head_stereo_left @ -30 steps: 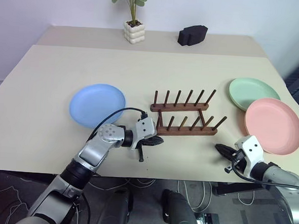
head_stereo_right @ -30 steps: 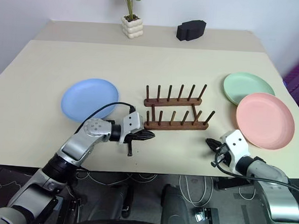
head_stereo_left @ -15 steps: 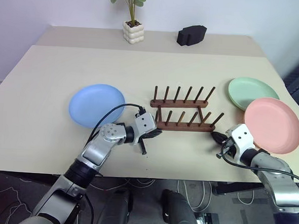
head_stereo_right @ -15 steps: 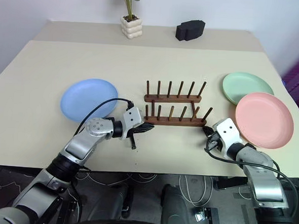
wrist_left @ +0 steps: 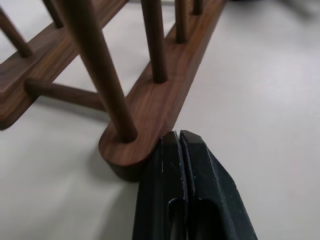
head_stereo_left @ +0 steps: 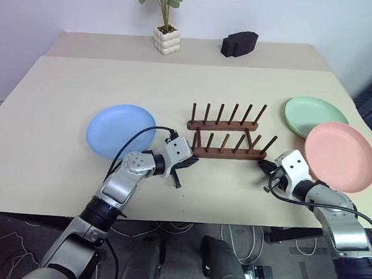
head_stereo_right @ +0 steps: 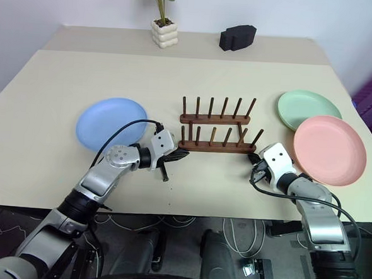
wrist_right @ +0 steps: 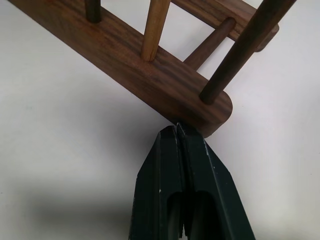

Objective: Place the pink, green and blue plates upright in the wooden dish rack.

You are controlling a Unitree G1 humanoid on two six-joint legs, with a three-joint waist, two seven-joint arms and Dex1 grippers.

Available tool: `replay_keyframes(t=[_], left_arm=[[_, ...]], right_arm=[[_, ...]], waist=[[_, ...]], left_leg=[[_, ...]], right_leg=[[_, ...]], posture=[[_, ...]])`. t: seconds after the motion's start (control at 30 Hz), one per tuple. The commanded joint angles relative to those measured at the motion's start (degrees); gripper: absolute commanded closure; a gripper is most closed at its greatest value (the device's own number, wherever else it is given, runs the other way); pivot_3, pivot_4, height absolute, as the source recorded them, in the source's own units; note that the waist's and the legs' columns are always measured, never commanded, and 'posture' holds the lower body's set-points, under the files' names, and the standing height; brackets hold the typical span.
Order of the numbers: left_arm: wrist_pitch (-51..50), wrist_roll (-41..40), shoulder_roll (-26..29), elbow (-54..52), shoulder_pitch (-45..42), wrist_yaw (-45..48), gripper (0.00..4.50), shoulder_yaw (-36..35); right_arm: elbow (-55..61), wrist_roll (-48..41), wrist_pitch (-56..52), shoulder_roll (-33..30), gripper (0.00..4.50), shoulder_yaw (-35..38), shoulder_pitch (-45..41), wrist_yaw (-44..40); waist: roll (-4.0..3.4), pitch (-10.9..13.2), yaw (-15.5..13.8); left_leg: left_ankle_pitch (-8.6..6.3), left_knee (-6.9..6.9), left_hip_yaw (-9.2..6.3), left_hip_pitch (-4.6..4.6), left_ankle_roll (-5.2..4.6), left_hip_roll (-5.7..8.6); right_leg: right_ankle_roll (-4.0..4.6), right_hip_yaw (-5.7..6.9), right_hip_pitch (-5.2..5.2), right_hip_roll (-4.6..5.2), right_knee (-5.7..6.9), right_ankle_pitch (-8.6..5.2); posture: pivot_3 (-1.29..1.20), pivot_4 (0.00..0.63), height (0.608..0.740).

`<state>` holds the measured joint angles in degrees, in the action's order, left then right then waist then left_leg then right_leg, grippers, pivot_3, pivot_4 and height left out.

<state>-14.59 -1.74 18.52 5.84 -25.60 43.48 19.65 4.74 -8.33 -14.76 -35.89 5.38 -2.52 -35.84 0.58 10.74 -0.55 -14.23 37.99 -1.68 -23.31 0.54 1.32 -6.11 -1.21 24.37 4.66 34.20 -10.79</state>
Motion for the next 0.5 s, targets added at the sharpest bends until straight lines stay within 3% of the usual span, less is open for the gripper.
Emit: replay_keyframes(t=[0.03,0.2,0.37,0.5], left_arm=[[0.7,0.6,0.2,0.2,-1.1,-0.5,4.48,-1.1],[0.5,-0.1,0.5,-0.8,-0.7,0.6,4.48,-1.1],[-1.7,-5.8,2.7,-6.8,2.3,5.7,4.48,-3.1],[-4.9,-12.2,4.8,-12.8,5.4,11.0,4.50,-4.6]], right_arm=[[0.7,0.1,0.4,0.2,4.50,0.5,-1.0,0.5],[1.7,0.2,0.3,-0.1,4.50,0.7,-0.9,0.3],[10.2,-5.1,-4.1,-2.3,4.50,5.9,2.2,-1.9],[17.9,-10.9,-9.7,-5.4,3.26,14.3,6.8,-4.2]], waist=[[0.00,0.0,0.0],[0.00,0.0,0.0],[-0.03,0.0,0.0],[-0.03,0.0,-0.2]], left_leg=[[0.00,0.00,0.00,0.00,0.00,0.00],[0.00,0.00,0.00,0.00,0.00,0.00],[-0.01,-0.04,-0.02,-0.02,-0.01,-0.02],[-0.01,-0.03,-0.05,-0.05,-0.02,-0.11]], right_leg=[[0.00,0.00,0.00,0.00,0.00,0.00],[0.00,0.00,0.00,0.00,0.00,0.00],[-0.01,0.00,0.03,0.00,0.00,-0.01],[-0.02,0.00,0.03,0.02,-0.01,-0.03]], posture=[[0.00,0.150,0.736],[0.00,0.150,0.736],[0.00,0.150,0.736],[0.00,0.150,0.736]])
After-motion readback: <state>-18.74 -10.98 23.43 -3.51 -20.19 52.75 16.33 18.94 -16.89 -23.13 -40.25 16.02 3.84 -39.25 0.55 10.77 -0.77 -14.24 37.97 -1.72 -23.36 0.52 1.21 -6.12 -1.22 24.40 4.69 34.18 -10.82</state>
